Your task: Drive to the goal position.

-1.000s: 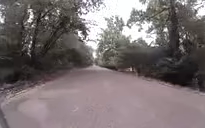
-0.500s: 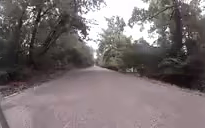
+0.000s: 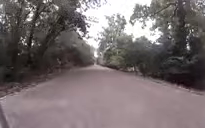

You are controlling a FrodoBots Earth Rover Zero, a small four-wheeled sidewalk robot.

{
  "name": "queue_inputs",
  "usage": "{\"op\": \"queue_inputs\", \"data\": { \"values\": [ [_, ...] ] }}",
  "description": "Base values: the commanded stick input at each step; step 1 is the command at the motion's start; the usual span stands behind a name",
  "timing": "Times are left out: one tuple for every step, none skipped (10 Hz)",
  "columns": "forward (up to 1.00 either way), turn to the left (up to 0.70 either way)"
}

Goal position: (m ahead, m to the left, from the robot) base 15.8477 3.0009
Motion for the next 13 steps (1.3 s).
{"op": "queue_inputs", "data": {
  "values": [
    [0.70,0.00],
    [0.70,0.00],
    [0.70,0.00],
    [0.70,0.00],
    [0.70,0.00],
    [0.70,0.00],
    [0.70,0.00],
    [0.70,0.00],
    [0.70,0.00],
    [0.70,0.00],
    [0.70,0.00],
    [0.70,0.01],
    [0.70,0.17]
  ]
}}
